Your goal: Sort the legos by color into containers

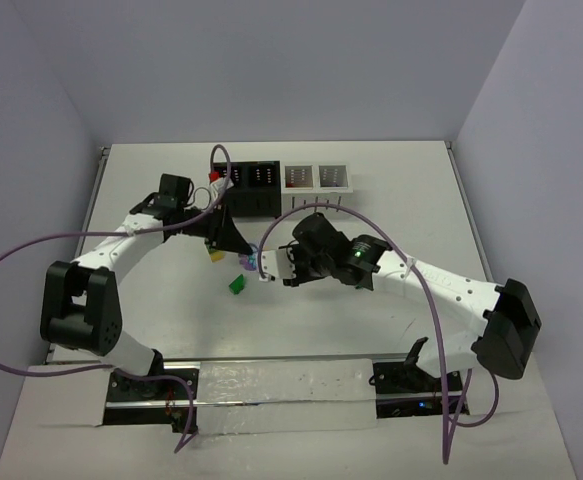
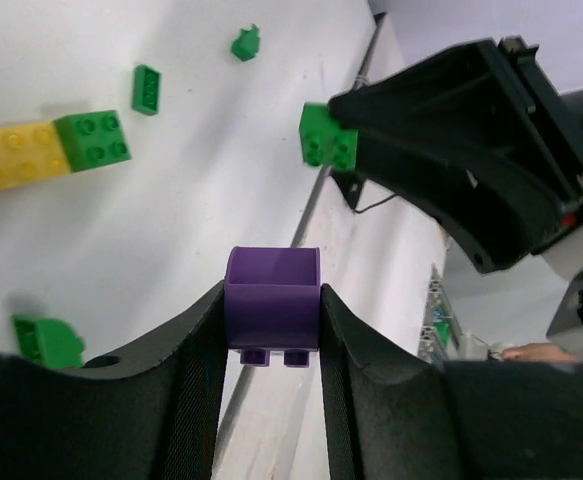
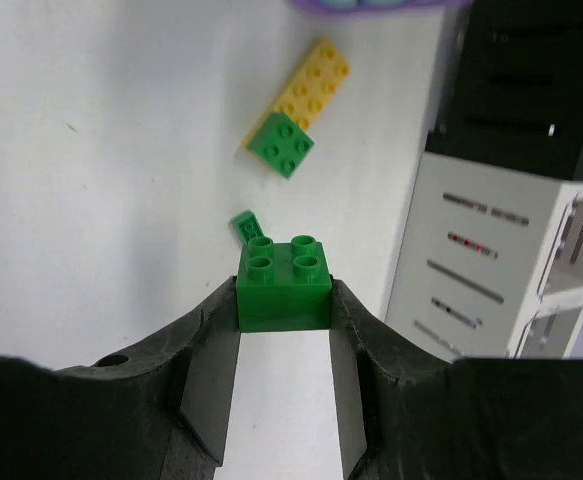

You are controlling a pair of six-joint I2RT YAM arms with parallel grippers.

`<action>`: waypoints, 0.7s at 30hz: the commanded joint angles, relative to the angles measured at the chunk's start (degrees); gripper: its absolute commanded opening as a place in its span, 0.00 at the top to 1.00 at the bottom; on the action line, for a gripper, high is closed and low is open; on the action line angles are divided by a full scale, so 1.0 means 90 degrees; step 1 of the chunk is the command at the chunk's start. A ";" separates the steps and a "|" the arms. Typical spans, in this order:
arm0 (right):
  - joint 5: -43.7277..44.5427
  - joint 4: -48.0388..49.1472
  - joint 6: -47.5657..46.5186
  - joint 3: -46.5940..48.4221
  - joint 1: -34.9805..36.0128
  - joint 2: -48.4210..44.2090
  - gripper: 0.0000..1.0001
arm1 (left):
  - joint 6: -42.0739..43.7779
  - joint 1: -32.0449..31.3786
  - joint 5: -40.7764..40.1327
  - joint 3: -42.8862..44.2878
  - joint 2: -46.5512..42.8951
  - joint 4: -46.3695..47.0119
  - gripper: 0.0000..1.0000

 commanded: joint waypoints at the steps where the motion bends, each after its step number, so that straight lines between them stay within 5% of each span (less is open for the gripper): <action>1: 0.0075 -0.0078 0.0294 -0.0075 -0.0429 -0.0432 1.00 | 0.0521 0.0044 -0.0534 0.0900 -0.0266 -0.0176 1.00; 8: -0.0871 -0.0557 0.1579 -0.0143 -0.1965 -0.0876 1.00 | 0.0236 -0.0899 -0.4001 0.2529 -0.0102 0.2188 1.00; 14: -0.1519 -0.0513 0.2389 -0.0576 -0.3447 -0.1602 1.00 | -0.0439 -0.1380 -0.4727 0.4074 0.1415 0.3069 1.00; 21: -0.1773 -0.0313 0.2886 -0.0983 -0.4257 -0.2004 1.00 | -0.0052 -0.2079 -0.5897 0.5181 0.2811 0.3496 1.00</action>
